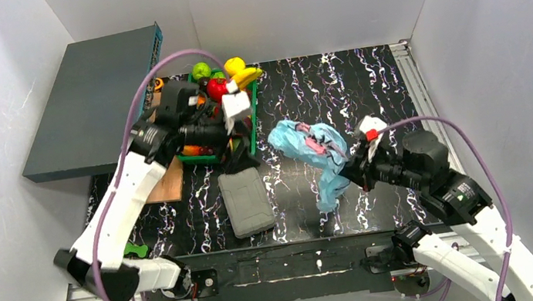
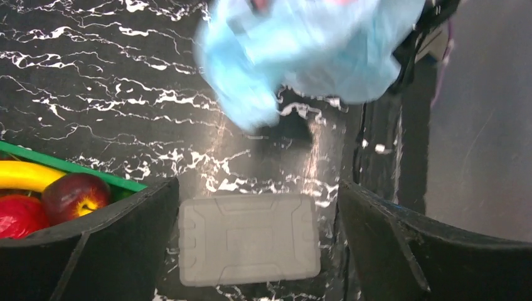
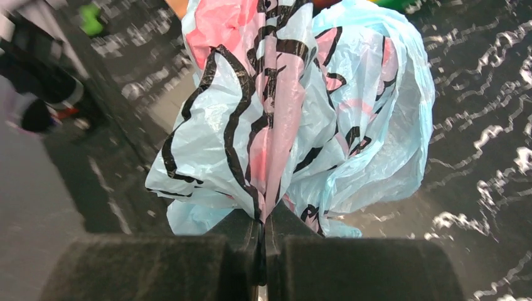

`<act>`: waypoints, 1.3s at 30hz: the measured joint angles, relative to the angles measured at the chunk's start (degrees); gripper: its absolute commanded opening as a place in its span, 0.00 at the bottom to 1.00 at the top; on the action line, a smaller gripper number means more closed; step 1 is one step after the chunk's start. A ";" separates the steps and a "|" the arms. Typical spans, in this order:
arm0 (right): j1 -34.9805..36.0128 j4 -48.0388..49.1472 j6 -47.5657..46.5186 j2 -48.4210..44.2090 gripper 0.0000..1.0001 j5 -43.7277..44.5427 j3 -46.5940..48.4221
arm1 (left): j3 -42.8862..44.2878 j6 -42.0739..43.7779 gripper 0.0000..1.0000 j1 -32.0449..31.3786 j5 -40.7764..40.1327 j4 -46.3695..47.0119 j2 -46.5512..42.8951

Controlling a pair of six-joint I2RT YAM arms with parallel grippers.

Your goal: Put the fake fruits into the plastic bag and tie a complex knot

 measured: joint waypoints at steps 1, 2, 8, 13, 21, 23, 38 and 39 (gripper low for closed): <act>-0.72 -0.13 1.73 1.27 0.01 -1.57 1.99 | -3.34 1.92 0.98 -0.13 -0.11 0.42 -2.75; -1.36 0.00 3.54 2.43 0.01 -3.23 4.00 | -6.25 3.21 0.98 -0.15 -0.26 1.05 -5.11; -3.10 4.98 15.91 5.42 0.01 -16.17 8.50 | -18.51 8.50 0.98 -1.79 0.04 10.34 -14.43; -3.30 9.60 24.65 7.82 0.01 -26.82 8.13 | -18.49 6.36 0.68 -6.93 -1.29 19.63 -11.45; -8.52 6.05 23.32 8.00 0.01 -29.97 11.63 | -14.43 0.20 0.00 -9.27 0.07 18.25 -6.08; -12.81 3.43 21.33 7.87 0.01 -31.04 13.49 | -14.43 -0.68 0.00 -6.08 0.74 16.90 -6.67; -44.81 -18.21 6.95 28.41 0.98 -49.75 19.26 | -11.39 -10.93 0.00 7.41 9.97 10.40 -5.86; -44.85 -18.91 6.23 28.35 0.98 -49.77 19.74 | -11.26 -11.91 0.00 7.58 9.97 10.43 -5.27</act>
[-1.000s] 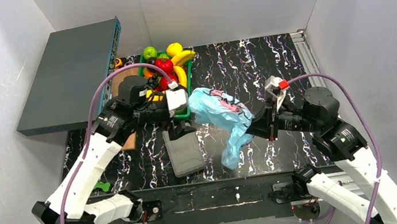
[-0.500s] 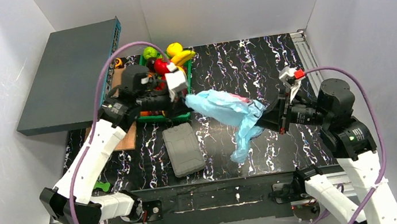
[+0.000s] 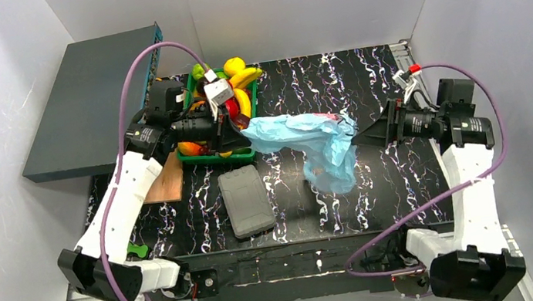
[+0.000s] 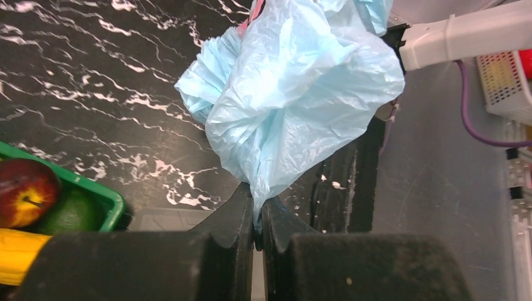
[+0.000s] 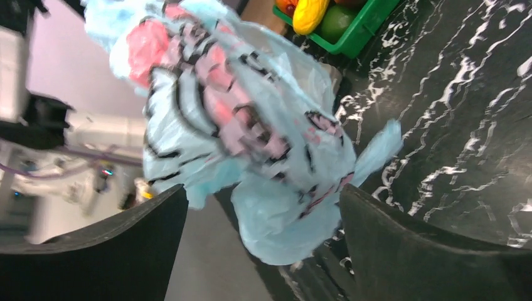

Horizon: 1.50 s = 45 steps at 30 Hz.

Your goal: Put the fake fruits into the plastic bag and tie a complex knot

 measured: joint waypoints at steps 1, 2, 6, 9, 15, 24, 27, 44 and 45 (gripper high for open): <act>-0.02 0.00 -0.68 -1.03 0.98 0.22 0.13 | 0.02 -1.01 0.00 0.00 0.02 0.04 0.57; 0.02 0.26 -0.46 -2.16 0.98 0.76 0.11 | 0.02 -2.03 0.00 -0.11 0.15 0.07 1.18; 2.91 5.68 1.40 -9.79 0.98 6.12 -1.16 | -0.37 -5.27 0.00 -1.07 0.37 1.40 2.84; 10.71 9.18 0.92 -13.62 0.98 14.67 -1.97 | -1.09 -7.93 0.00 -1.95 0.74 2.69 3.10; 23.08 14.27 -3.39 -13.33 0.85 32.98 -5.46 | -1.09 -11.89 0.00 -2.34 2.95 4.55 3.34; 22.27 16.15 -7.56 -7.13 0.01 44.28 -9.05 | -1.42 -13.05 0.00 -0.50 5.07 3.63 3.02; 18.12 16.15 -7.50 -8.70 0.01 39.43 -8.98 | -1.38 -10.21 0.00 1.90 4.98 0.96 2.95; -2.99 1.53 -20.92 -8.68 0.98 16.11 -1.81 | -0.92 17.07 0.00 5.05 -2.64 -10.36 3.26; -1.07 1.97 -21.68 -9.44 0.98 16.44 -1.81 | -0.87 17.16 0.00 4.07 -3.04 -10.10 3.26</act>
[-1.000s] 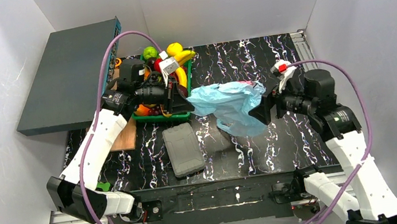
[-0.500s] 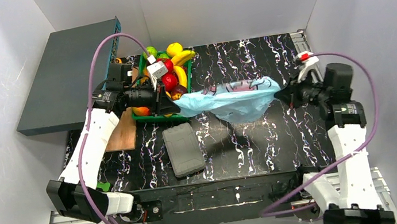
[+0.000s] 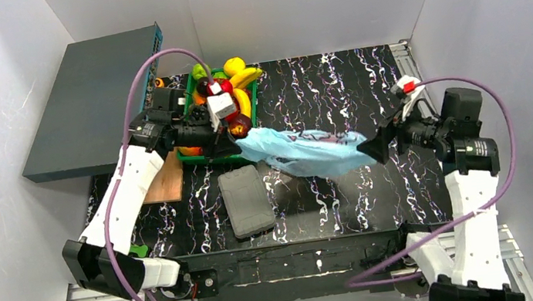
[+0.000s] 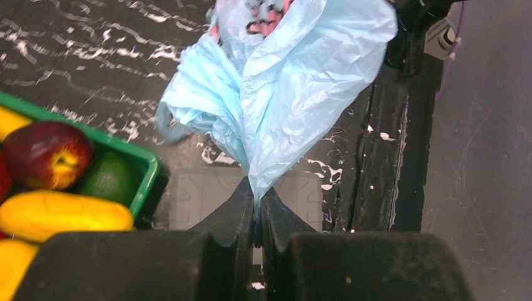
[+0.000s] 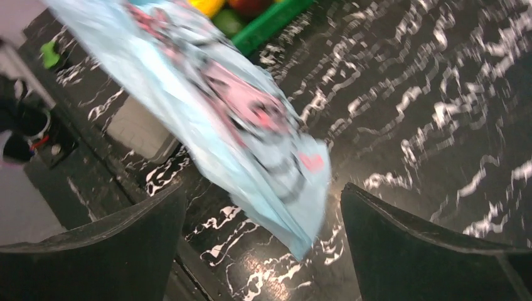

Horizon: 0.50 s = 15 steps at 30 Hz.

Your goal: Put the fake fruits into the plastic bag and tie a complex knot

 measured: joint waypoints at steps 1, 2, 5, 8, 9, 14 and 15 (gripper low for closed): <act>1.86 0.55 -0.39 -0.68 0.98 -0.07 0.02 | 0.00 0.09 0.00 -1.44 -0.48 0.39 0.00; 4.35 1.22 -0.52 -1.53 0.98 0.09 0.02 | 0.00 0.13 0.00 -2.73 -0.76 0.76 0.00; 12.52 3.56 0.02 -2.93 0.99 0.76 0.63 | 0.02 0.00 0.00 -7.17 -2.21 1.95 -0.04; 20.22 6.67 2.82 -2.40 0.98 1.53 2.54 | 0.94 -1.29 0.00 -10.38 -2.99 2.32 0.02; 22.36 9.16 4.68 -1.40 0.98 1.99 3.58 | 1.68 -1.92 0.00 -11.04 -3.19 2.38 0.17; 35.67 15.65 8.24 2.08 0.98 5.46 4.24 | 5.11 -4.66 0.00 -13.49 -3.54 3.23 1.44; 38.21 16.74 8.48 3.23 0.97 6.54 4.24 | 5.44 -5.16 0.00 -13.92 -3.54 3.45 1.68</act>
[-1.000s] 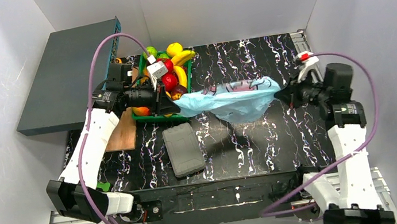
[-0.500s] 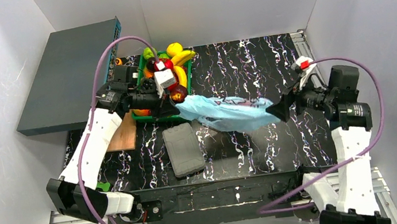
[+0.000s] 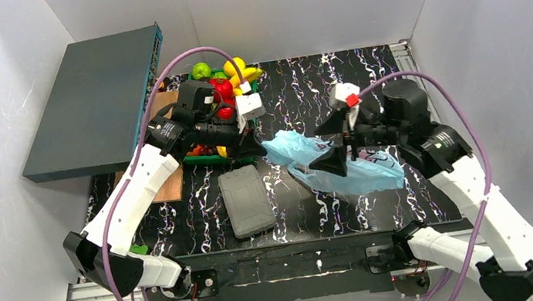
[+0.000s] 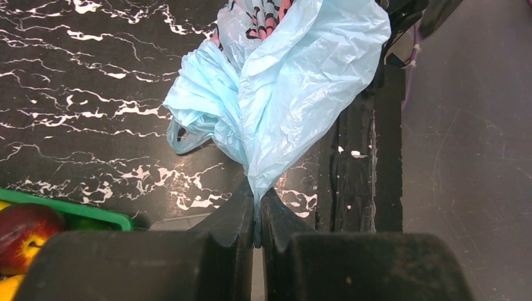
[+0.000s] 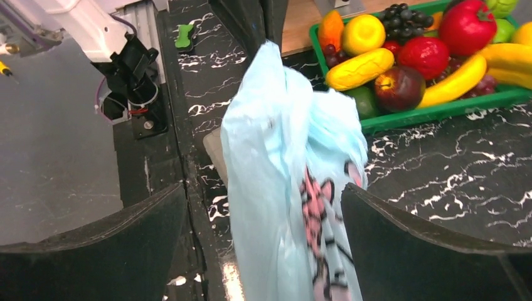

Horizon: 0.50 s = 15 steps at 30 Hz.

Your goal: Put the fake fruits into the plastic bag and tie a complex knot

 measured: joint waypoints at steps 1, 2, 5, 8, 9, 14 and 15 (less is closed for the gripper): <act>1.90 1.03 0.15 1.05 0.96 1.14 0.00 | 0.13 -0.42 0.00 -0.35 0.00 0.20 0.20; 3.30 1.97 0.22 1.88 0.91 2.19 -0.02 | 0.17 -0.79 0.00 -0.63 -0.04 0.22 0.33; 4.87 4.76 0.07 3.56 0.29 5.51 -0.02 | 0.17 -1.53 0.00 -1.25 -0.15 0.20 0.57; 4.87 6.40 -0.52 4.33 0.01 7.28 0.09 | 0.17 -2.10 0.00 -1.42 -0.35 0.11 0.61; 4.87 6.40 -0.61 4.37 0.01 7.76 0.26 | 0.17 -2.21 0.00 -1.42 -0.52 -0.04 0.61; 3.98 6.32 -0.07 3.10 0.01 8.28 2.19 | -1.20 -2.19 0.00 0.74 0.13 -0.83 0.50; 3.21 6.16 0.68 2.80 0.01 7.43 3.02 | -1.75 -2.03 0.00 1.44 1.36 -0.42 0.50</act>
